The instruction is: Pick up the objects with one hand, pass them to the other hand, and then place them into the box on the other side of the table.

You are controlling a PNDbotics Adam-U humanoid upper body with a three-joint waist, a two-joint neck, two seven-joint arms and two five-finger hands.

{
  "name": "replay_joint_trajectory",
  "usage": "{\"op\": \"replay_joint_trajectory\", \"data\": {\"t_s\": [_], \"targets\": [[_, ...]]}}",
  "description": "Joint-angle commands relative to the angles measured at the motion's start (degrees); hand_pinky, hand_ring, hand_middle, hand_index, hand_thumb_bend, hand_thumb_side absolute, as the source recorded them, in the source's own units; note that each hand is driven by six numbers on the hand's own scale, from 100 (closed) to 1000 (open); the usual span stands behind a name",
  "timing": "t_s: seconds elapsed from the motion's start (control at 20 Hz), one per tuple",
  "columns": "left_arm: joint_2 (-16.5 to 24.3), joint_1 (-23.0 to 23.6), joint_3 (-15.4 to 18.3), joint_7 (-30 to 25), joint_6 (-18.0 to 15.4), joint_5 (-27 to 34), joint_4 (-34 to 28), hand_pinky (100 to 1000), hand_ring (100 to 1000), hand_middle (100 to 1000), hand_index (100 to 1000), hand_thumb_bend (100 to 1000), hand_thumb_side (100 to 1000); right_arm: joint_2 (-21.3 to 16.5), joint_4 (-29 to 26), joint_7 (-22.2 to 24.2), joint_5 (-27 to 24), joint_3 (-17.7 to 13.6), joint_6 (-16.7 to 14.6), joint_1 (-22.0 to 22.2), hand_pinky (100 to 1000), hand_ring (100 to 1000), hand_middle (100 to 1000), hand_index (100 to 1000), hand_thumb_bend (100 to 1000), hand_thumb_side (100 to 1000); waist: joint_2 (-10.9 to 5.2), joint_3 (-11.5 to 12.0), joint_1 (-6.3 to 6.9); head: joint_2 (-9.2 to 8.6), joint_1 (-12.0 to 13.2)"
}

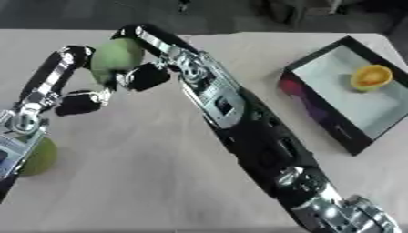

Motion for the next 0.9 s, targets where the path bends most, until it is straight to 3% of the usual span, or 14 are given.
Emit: {"op": "replay_joint_trajectory", "data": {"t_s": [0.05,0.15,0.2,0.4,0.6,0.9], "targets": [[0.1,-0.8,0.0,0.1,0.0,0.3,-1.0,688,471,436,551,100,100,-0.3,-1.0,-0.3,-0.8,-0.3,0.8,-0.9,971,803,561,586,100,100,-0.93,0.0,0.28,0.32,-0.5],[0.2,-0.7,0.1,0.4,0.2,0.0,-1.0,709,493,468,624,243,100,-0.4,-1.1,-0.3,-1.1,-0.3,1.1,-0.9,971,799,555,576,100,100,-0.94,0.1,0.32,0.52,-0.7],[0.2,-0.7,0.1,0.7,0.3,-0.1,-0.9,735,529,518,711,376,146,-0.5,-1.2,-0.3,-1.3,-0.3,1.2,-0.9,971,798,555,575,100,100,-0.95,0.1,0.33,0.57,-0.7],[0.4,-0.5,0.5,3.4,2.0,-0.9,-0.5,772,584,594,840,603,331,-0.8,-1.7,-0.9,-1.9,-0.7,1.7,-0.8,971,796,552,573,100,100,-1.03,0.2,0.3,0.52,-0.8],[0.4,-0.3,0.9,7.0,4.9,-0.6,0.1,771,588,602,871,670,388,-1.5,-2.7,-1.6,-2.8,-1.2,2.4,-0.7,972,795,552,573,100,100,-1.09,0.2,0.24,0.23,-0.7],[0.5,0.0,1.0,8.8,7.1,0.0,0.3,765,585,598,885,700,411,-2.3,-4.1,-2.4,-3.8,-1.9,3.5,0.0,975,792,551,575,100,100,-1.18,0.1,0.33,0.02,-0.7]]}}
